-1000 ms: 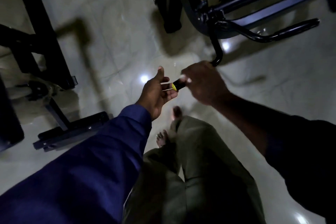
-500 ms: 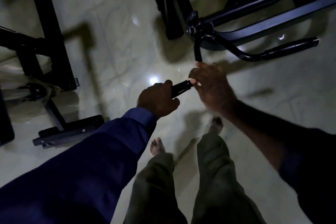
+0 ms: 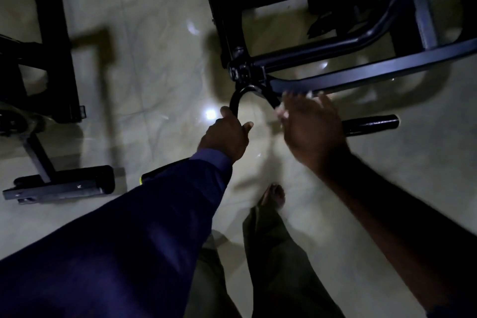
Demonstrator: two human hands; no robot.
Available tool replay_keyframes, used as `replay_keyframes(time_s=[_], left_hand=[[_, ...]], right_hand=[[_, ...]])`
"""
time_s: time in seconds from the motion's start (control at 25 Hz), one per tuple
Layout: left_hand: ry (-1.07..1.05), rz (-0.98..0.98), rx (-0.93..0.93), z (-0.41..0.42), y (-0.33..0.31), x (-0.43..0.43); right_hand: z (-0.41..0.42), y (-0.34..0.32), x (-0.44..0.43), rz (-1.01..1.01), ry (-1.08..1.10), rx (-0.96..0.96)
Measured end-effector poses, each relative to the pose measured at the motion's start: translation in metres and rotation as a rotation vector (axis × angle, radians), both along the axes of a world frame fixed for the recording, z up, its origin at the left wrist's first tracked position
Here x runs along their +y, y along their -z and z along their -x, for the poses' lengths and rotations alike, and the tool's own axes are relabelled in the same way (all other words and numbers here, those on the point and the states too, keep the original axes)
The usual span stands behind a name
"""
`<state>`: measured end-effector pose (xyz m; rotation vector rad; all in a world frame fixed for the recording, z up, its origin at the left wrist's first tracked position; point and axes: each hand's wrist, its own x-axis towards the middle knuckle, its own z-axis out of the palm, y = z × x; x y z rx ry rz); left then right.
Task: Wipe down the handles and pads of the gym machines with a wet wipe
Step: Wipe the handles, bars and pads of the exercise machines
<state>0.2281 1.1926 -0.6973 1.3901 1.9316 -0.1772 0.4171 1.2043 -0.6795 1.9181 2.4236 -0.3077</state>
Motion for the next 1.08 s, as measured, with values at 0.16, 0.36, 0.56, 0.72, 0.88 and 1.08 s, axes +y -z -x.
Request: replay_keyframes(time_s=[0.16,0.36,0.56,0.72,0.88,1.08], left_hand=[[-0.031,-0.016,0.041,-0.007,0.005,0.003],[-0.048,0.009,0.05,-0.007,0.007,0.005],[-0.068,0.022,0.028,-0.007,0.006,0.004],[-0.081,0.035,0.006,-0.005,0.002,0.007],[-0.042,0.019,-0.02,-0.002,0.007,0.005],[-0.035,0.002,0.009,-0.002,0.007,0.005]], right_hand=[[0.007,0.003,-0.04,0.097,-0.08,-0.132],[0.065,0.023,0.056,0.417,0.116,0.019],[0.046,0.021,0.055,0.269,-0.03,-0.099],[0.007,0.01,-0.001,0.296,0.011,-0.199],[0.065,0.021,0.059,0.431,0.038,-0.196],[0.032,0.013,0.016,0.201,-0.107,-0.276]])
